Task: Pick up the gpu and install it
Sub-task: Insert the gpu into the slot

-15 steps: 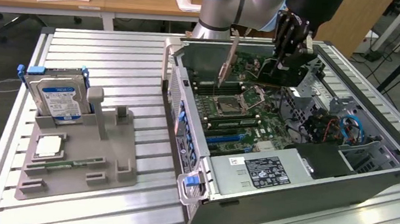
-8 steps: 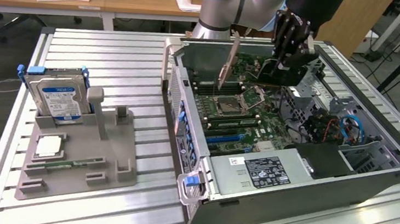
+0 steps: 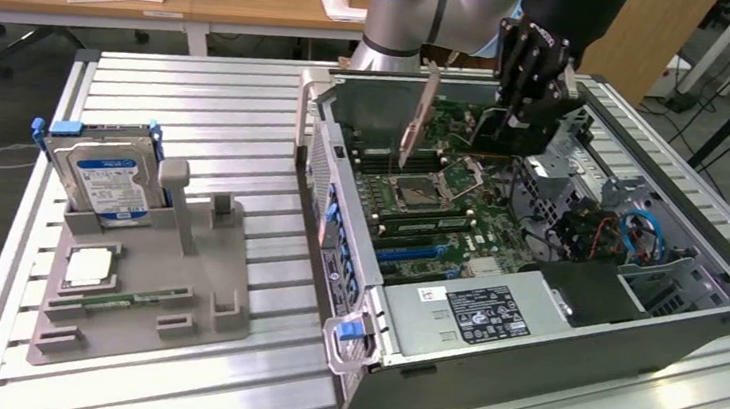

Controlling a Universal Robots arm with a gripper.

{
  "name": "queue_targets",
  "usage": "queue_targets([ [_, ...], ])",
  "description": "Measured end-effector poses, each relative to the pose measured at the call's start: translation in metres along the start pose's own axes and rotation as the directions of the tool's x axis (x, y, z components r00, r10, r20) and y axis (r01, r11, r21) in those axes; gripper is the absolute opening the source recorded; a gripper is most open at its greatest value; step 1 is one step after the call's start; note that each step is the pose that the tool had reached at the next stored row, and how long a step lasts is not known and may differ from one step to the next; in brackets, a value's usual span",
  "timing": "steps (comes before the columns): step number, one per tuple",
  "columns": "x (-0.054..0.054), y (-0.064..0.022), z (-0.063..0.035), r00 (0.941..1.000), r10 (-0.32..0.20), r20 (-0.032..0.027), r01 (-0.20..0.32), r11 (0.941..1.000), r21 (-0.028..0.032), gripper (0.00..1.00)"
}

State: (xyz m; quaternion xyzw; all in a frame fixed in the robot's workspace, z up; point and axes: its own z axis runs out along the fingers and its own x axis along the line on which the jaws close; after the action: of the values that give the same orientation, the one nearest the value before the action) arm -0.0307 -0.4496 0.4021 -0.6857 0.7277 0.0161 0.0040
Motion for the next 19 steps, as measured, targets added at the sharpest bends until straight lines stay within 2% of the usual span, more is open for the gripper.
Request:
queue_targets([
  [9, 0.0000, 0.0000, 0.0000, 0.9976, -0.070, -0.0011, 0.070, 0.9976, -0.0021, 0.27],
  [19, 0.0000, 0.0000, 0.0000, 0.9906, -0.137, -0.0019, 0.137, 0.9906, -0.0040, 0.27],
])
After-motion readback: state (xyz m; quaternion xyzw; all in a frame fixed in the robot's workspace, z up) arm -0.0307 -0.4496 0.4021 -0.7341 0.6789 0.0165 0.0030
